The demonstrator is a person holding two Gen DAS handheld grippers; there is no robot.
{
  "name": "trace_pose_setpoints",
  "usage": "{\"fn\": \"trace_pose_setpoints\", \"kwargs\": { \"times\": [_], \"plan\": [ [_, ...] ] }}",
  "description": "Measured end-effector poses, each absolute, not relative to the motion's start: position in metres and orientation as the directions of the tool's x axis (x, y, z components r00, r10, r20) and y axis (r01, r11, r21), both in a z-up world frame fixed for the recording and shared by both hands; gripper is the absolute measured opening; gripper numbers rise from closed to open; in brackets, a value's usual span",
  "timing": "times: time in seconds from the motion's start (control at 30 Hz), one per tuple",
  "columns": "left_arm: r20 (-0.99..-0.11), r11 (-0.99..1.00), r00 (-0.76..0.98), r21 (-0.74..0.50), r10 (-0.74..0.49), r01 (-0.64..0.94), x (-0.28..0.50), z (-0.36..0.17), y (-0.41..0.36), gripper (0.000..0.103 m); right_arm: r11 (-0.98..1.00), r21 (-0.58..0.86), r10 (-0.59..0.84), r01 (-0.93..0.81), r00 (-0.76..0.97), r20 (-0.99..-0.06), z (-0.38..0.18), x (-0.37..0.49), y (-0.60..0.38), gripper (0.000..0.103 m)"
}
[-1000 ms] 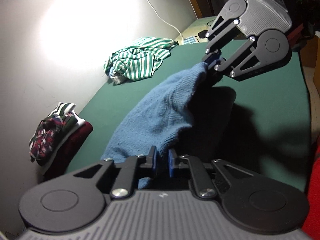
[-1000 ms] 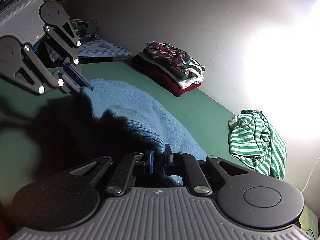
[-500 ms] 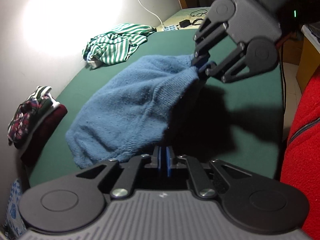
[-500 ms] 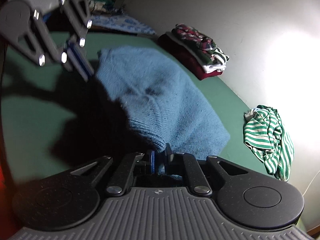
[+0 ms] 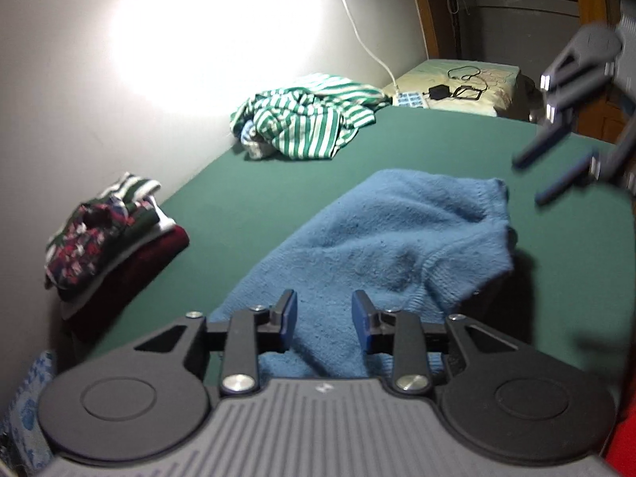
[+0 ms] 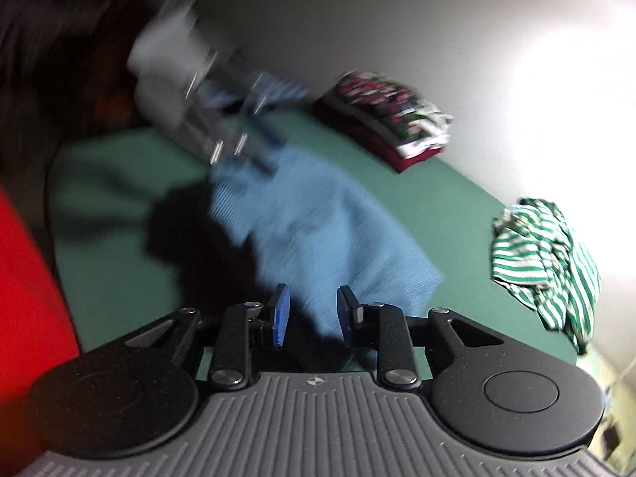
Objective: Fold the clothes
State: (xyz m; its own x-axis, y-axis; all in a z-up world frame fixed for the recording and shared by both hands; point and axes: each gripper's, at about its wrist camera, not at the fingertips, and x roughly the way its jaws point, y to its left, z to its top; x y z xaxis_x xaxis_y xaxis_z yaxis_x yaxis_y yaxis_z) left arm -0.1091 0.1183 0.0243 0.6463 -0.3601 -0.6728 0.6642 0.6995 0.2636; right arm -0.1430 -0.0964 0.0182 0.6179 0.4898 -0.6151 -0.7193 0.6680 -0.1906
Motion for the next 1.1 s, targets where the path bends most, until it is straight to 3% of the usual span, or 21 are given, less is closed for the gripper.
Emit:
{"fn": "trace_pose_setpoints", "kwargs": {
  "times": [0.27,0.33,0.47,0.57,1.1],
  "plan": [
    [-0.732,0.711,0.572,0.174,-0.37,0.681,-0.108,-0.001,0.12,0.03,0.892,0.019,0.369,-0.452,0.702,-0.609,-0.001,-0.08,-0.082,0.025],
    [-0.731,0.729,0.571,0.15,-0.373,0.668,-0.113,-0.003,0.124,0.03,0.891,0.037,0.367,-0.453,0.669,-0.646,-0.016,-0.084,-0.079,0.025],
    [-0.726,0.75,0.574,0.123,-0.378,0.65,-0.127,-0.006,0.131,0.03,0.847,-0.028,0.367,-0.531,0.621,-0.693,-0.039,-0.113,-0.078,0.025],
    [-0.723,0.763,0.568,0.086,-0.394,0.64,-0.137,-0.01,0.135,0.03,0.821,-0.121,0.346,-0.557,0.656,-0.671,-0.051,-0.135,-0.079,0.025],
    [-0.676,0.815,0.622,0.055,-0.395,0.577,-0.141,-0.02,0.135,0.032,0.867,-0.084,0.34,-0.491,0.706,-0.621,-0.061,-0.143,-0.087,0.026]
  ]
}}
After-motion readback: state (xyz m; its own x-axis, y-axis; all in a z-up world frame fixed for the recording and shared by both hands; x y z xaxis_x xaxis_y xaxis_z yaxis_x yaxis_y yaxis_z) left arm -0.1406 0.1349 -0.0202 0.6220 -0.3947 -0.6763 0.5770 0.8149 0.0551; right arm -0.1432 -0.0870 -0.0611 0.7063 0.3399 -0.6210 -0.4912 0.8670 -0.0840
